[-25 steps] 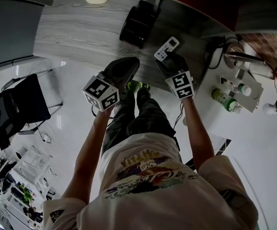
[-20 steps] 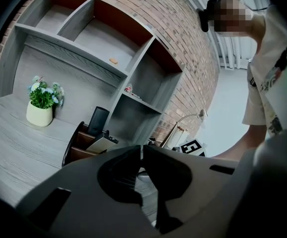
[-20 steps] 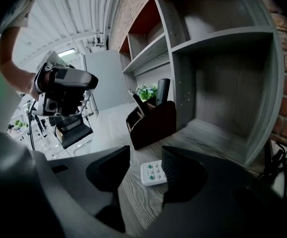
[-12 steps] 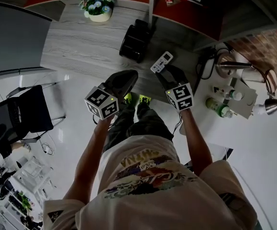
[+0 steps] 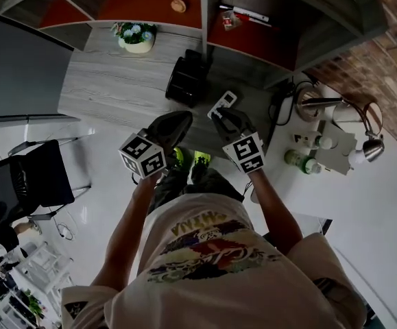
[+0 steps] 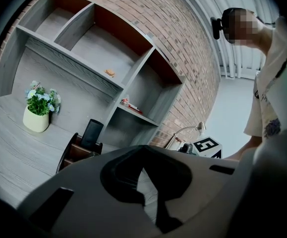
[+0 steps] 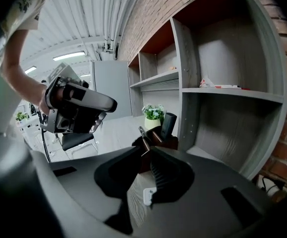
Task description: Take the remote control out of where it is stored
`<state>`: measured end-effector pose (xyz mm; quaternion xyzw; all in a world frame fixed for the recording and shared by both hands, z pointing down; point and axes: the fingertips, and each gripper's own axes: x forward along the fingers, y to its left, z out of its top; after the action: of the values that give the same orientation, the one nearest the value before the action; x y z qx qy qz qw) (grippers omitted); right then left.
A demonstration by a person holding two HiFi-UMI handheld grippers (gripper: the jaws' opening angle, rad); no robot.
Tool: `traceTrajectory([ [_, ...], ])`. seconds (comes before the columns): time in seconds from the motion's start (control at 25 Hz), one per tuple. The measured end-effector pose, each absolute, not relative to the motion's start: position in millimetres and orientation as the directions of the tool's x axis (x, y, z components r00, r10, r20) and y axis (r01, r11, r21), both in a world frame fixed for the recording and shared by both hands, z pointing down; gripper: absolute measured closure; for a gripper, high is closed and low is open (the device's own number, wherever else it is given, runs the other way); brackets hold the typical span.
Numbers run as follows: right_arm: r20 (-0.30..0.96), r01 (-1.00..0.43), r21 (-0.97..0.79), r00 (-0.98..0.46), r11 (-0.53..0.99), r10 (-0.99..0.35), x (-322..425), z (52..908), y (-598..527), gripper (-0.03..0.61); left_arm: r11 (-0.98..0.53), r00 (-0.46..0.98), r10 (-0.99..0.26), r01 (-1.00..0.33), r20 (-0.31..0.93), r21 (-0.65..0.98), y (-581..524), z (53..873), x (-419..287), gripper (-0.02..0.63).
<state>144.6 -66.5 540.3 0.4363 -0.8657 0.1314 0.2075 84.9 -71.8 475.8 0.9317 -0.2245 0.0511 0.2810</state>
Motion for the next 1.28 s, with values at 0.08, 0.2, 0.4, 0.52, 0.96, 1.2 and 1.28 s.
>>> traceTrajectory([
  [0.08,0.475,-0.803,-0.034,-0.537,0.595,-0.697,141,536,-69,0.52,-0.744,0.897,-0.388,-0.442,0.214,0.502,-74,472,85,0.609],
  [0.2,0.473,-0.794,-0.017,-0.541,0.607,-0.695,135,529,-76,0.522,-0.751,0.899,-0.386,-0.436,0.207,0.496,-77,467,83,0.609],
  [0.4,0.466,-0.78,0.013,-0.549,0.626,-0.694,123,516,-85,0.522,-0.753,0.903,-0.383,-0.428,0.196,0.5,-82,463,77,0.609],
  [0.52,0.468,-0.772,0.026,-0.552,0.635,-0.69,115,511,-89,0.522,-0.758,0.908,-0.376,-0.415,0.182,0.503,-84,458,73,0.609],
  [0.96,0.476,-0.758,0.068,-0.547,0.648,-0.689,92,498,-89,0.522,-0.758,0.905,-0.401,-0.415,0.143,0.503,-99,449,58,0.609],
  [1.2,0.509,-0.743,0.114,-0.526,0.659,-0.682,87,508,-93,0.522,-0.749,0.898,-0.415,-0.428,0.146,0.505,-107,454,46,0.609],
  [1.28,0.536,-0.732,0.122,-0.52,0.67,-0.665,85,513,-94,0.521,-0.744,0.897,-0.417,-0.429,0.146,0.512,-108,455,41,0.609],
])
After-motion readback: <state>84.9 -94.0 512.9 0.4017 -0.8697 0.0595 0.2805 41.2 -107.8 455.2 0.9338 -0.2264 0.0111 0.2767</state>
